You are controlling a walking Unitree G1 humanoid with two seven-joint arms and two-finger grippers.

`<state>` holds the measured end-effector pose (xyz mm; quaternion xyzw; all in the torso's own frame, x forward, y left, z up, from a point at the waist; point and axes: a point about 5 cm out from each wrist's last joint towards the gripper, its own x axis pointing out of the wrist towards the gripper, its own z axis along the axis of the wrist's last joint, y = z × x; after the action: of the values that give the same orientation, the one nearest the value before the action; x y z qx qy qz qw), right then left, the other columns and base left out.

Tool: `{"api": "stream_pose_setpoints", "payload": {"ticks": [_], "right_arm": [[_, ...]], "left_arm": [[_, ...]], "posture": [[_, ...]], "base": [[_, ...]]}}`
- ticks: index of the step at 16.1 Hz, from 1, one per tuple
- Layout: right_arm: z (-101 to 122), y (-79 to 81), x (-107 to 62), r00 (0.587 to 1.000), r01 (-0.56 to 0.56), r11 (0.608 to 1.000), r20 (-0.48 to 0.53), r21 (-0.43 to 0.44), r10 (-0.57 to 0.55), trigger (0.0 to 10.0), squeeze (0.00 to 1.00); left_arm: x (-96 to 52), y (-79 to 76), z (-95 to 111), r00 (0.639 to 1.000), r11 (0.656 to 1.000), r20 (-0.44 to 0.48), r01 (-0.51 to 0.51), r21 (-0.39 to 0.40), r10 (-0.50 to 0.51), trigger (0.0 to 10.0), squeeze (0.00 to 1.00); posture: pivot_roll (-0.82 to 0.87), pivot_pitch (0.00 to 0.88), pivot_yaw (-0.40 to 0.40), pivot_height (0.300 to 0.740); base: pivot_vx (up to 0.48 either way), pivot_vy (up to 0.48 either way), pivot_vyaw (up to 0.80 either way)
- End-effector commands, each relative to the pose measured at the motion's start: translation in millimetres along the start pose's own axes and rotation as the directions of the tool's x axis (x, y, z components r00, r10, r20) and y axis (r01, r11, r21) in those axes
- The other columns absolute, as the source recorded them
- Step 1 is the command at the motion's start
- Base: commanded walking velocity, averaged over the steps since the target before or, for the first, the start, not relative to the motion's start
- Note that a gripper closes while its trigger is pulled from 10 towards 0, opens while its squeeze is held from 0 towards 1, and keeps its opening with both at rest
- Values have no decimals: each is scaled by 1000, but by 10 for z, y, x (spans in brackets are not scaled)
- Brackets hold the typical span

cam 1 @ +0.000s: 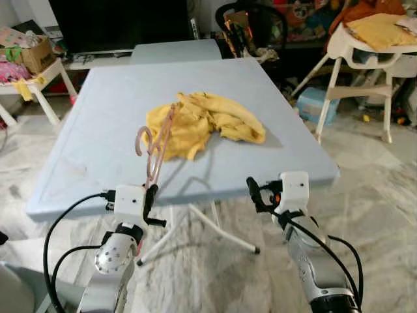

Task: Hang hanger

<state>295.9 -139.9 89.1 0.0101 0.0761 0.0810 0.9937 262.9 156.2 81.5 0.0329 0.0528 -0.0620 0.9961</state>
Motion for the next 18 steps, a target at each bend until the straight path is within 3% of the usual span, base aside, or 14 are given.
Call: {"api": "stream_pose_setpoints", "payload": {"ticks": [1, 9, 11, 13, 14, 15, 18], "right_arm": [[42, -23, -1, 1000, 7, 1000, 13, 6, -7, 10000, 0], [37, -66, 0, 999, 33, 999, 3, -10, -33, 10000, 0], [59, -56, -1, 999, 41, 997, 33, -68, -39, 10000, 0], [103, -12, -12, 995, 1, 999, 96, -52, 4, 10000, 0], [89, -12, -13, 997, 8, 998, 74, -59, -4, 10000, 0], [61, 12, -9, 999, -29, 1000, 35, -12, 29, 10000, 0], [49, 11, -16, 998, -33, 999, 42, -31, 35, 10000, 0]], "left_arm": [[-18, 33, -69, 999, 1000, -39, -12, 4, 12, 10000, 0], [-8, 24, -61, 999, 1000, -39, 8, 6, -7, 10000, 0], [3, 21, -62, 999, 1000, -40, 21, -7, -21, 10000, 0], [20, 30, -63, 999, 1000, -45, 17, -21, -18, 10000, 0], [27, 34, -66, 998, 999, -53, 16, -37, -18, 10000, 0], [32, 40, -66, 998, 999, -55, 18, -36, -20, 10000, 0], [50, 56, -68, 998, 997, -61, 17, -74, -22, 10000, 0]], "posture": [[-106, 0, 61, 740], [-113, 0, 65, 740], [-116, 0, 65, 740], [-117, 0, 66, 740], [-117, 0, 66, 740], [-118, 0, 66, 740], [-120, 0, 65, 740]], "base": [[-386, 0, 0], [-379, 0, 0], [0, 0, 0], [0, 0, 0], [0, 0, 0], [0, 0, 0], [0, 89, 0]]}}
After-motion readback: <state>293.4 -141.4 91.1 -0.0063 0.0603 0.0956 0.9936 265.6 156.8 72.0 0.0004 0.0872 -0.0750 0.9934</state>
